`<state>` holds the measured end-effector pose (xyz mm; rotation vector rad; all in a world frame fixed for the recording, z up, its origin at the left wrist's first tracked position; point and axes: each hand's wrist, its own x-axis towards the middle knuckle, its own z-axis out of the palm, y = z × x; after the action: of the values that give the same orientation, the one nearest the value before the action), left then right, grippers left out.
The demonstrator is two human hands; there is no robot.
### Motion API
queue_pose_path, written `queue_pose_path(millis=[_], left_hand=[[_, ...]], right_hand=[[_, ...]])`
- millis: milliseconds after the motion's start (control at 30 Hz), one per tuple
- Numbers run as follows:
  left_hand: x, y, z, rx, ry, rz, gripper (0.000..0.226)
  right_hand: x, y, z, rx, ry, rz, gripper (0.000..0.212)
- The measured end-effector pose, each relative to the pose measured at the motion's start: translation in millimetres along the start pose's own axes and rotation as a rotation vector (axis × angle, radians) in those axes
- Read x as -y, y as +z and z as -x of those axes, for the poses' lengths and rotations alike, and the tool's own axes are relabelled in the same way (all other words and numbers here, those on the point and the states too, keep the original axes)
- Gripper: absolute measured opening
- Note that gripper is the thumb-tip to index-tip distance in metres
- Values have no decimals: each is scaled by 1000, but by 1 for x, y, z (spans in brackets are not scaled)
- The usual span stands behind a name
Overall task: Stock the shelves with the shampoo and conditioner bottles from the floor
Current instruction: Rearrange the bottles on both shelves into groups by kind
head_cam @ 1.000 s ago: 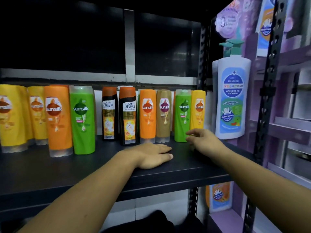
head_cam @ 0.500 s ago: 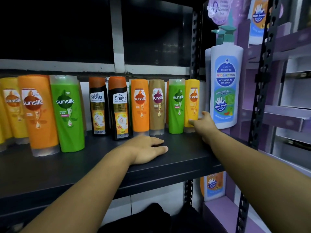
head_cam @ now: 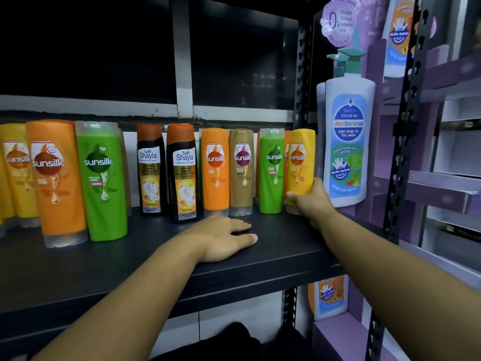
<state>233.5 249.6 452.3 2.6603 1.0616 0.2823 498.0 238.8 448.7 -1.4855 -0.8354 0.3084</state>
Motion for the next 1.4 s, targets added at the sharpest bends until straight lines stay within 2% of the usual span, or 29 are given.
queue_pose_path(millis=[167, 367, 533, 633, 733, 833, 1033, 1233, 1400], left_hand=[[-1, 0, 1, -10, -2, 20, 59], [-2, -1, 1, -20, 1, 37, 59], [-3, -1, 3, -26, -8, 16, 60], [-5, -2, 5, -57, -16, -21, 59], [-4, -5, 11, -88, -21, -50, 52], [2, -10, 23, -78, -9, -59, 46], [24, -26, 69, -109, 17, -110, 45], [71, -48, 130, -149, -65, -143, 49], [111, -66, 186, -216, -161, -149, 42]], right_hand=[[1, -3, 7, -47, -35, 103, 52], [8, -11, 30, 8, -8, 114, 50], [18, -21, 62, 112, 2, 95, 49], [27, -21, 82, 201, -12, 119, 59], [37, -17, 100, 261, -23, 142, 67], [44, -10, 117, 313, -52, 161, 65], [61, 20, 153, 455, -89, 101, 45], [80, 78, 193, 599, -115, 59, 55], [99, 131, 228, 714, -165, 43, 53]])
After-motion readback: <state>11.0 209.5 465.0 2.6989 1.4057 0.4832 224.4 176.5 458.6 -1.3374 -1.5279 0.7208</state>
